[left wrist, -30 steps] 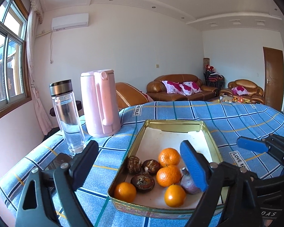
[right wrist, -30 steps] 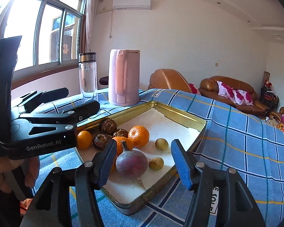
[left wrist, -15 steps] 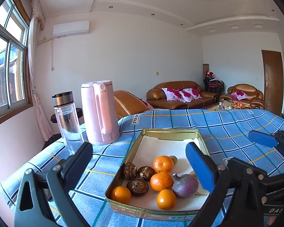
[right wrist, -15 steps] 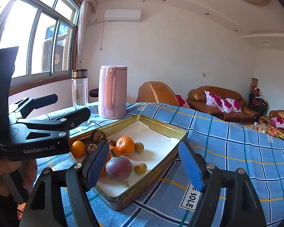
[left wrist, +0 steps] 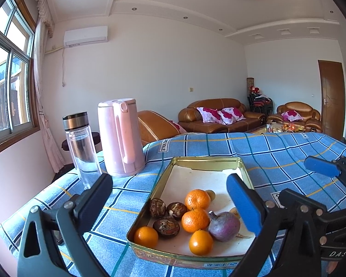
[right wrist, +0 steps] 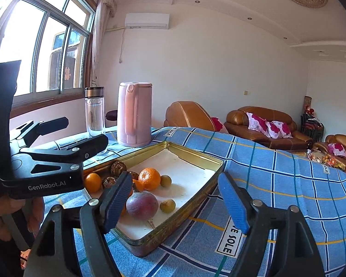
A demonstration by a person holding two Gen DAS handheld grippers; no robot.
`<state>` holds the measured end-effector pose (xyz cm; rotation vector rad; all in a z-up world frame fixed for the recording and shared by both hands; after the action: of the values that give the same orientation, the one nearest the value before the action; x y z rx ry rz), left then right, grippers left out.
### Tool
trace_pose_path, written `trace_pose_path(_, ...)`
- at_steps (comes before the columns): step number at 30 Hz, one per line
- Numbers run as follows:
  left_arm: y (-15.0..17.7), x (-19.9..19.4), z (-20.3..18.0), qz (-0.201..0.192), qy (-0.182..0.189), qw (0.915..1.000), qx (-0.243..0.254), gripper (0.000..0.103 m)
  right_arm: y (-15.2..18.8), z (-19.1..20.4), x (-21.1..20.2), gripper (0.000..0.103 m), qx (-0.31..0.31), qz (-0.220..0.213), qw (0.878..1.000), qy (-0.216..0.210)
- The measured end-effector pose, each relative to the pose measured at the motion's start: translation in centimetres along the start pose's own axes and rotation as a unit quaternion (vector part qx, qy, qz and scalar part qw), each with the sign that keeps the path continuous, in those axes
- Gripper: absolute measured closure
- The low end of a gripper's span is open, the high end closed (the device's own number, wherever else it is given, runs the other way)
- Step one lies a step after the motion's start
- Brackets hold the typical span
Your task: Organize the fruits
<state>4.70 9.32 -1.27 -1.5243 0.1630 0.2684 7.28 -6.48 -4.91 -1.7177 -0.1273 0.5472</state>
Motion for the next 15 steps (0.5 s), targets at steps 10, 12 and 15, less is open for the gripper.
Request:
trace_pose_path(10, 0.07, 0.02, -0.42, 0.004, -0.001, 1.0000, 0.007, 0.001, 0.00, -0.15, -0.11, 0.023, 0.001, 0.000, 1.000, 0.003)
trace_pose_path(12, 0.07, 0.05, -0.46, 0.005, -0.001, 1.0000, 0.007, 0.000, -0.01, -0.21, -0.14, 0.022, 0.000, 0.000, 1.000, 0.004)
trace_pose_path(15, 0.06, 0.08, -0.49, 0.007, -0.002, 0.9999, 0.008, 0.000, -0.06, -0.29, -0.31, 0.021, 0.001, -0.001, 1.000, 0.005)
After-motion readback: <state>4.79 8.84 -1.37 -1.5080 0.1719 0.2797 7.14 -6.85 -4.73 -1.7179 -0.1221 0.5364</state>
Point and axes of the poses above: each gripper's, at about its wrist camera, not at the fingertips, and x roughly the way its jaws point, z to its left, y to its underside, the point moved 3 cm from there along x, roughly the way its jaws point, and after that the axes turned 9 degrees about y, right-handed, at the moved point
